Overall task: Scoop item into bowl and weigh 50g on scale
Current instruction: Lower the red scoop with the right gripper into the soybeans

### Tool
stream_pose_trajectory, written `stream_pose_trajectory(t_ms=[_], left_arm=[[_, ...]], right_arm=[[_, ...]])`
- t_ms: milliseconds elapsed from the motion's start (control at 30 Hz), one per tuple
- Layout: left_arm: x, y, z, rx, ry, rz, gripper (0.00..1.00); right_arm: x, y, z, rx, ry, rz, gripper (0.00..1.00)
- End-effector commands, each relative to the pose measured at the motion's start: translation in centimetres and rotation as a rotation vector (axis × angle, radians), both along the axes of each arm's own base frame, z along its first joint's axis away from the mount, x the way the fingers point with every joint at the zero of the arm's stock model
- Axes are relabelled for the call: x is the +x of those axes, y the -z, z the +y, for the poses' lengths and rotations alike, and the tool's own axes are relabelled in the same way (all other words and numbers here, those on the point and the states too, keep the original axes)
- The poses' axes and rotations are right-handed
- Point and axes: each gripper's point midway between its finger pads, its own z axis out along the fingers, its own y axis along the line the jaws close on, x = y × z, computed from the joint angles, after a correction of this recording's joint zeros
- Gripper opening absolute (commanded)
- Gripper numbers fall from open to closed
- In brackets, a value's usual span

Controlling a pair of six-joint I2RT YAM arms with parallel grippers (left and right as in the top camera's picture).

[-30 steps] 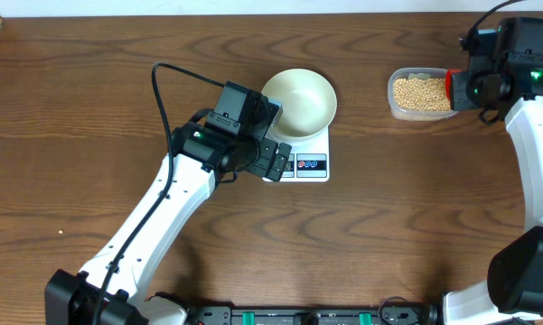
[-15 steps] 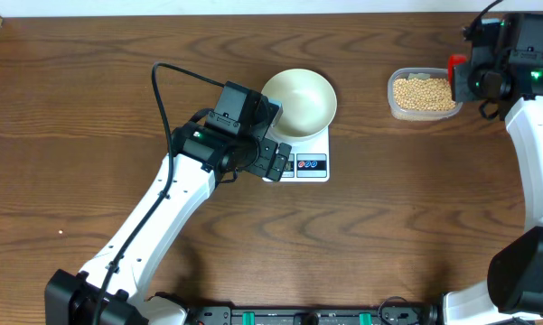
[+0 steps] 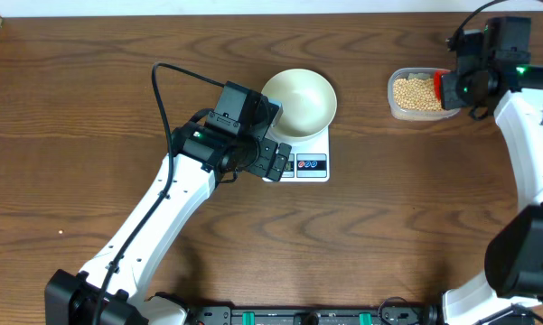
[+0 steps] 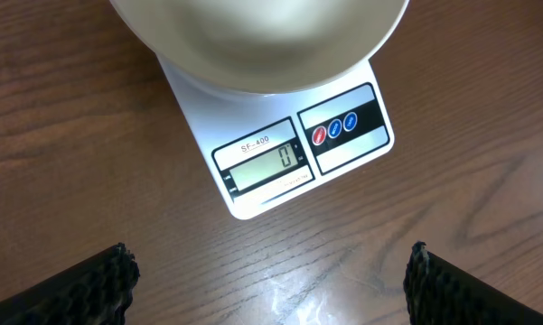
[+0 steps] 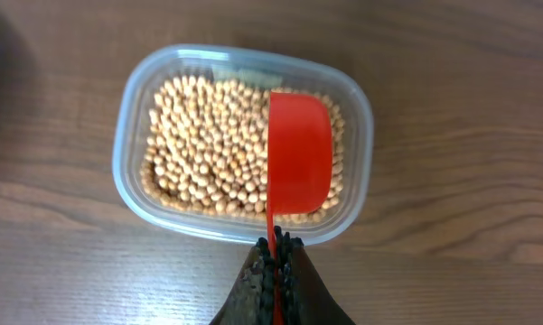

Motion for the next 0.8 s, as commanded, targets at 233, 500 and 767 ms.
stream_pose_trajectory(t_ms=[233,500,767], left_arm=[[0.0,0.7,0.3,0.019,-0.006,0.012,0.96],[0.0,0.7,0.3,0.019,-0.006,0.012,0.96],[0.0,0.7,0.3,0.019,-0.006,0.012,0.96]], right_arm=[[0.6,1.4,-1.0,-0.079,-0.004,0.035,0.01],[0.9,1.2,-1.6,-0.114,0.013,0.023,0.01],[1.4,1.1,-0.3,-0.097,-0.01,0.003,0.01]])
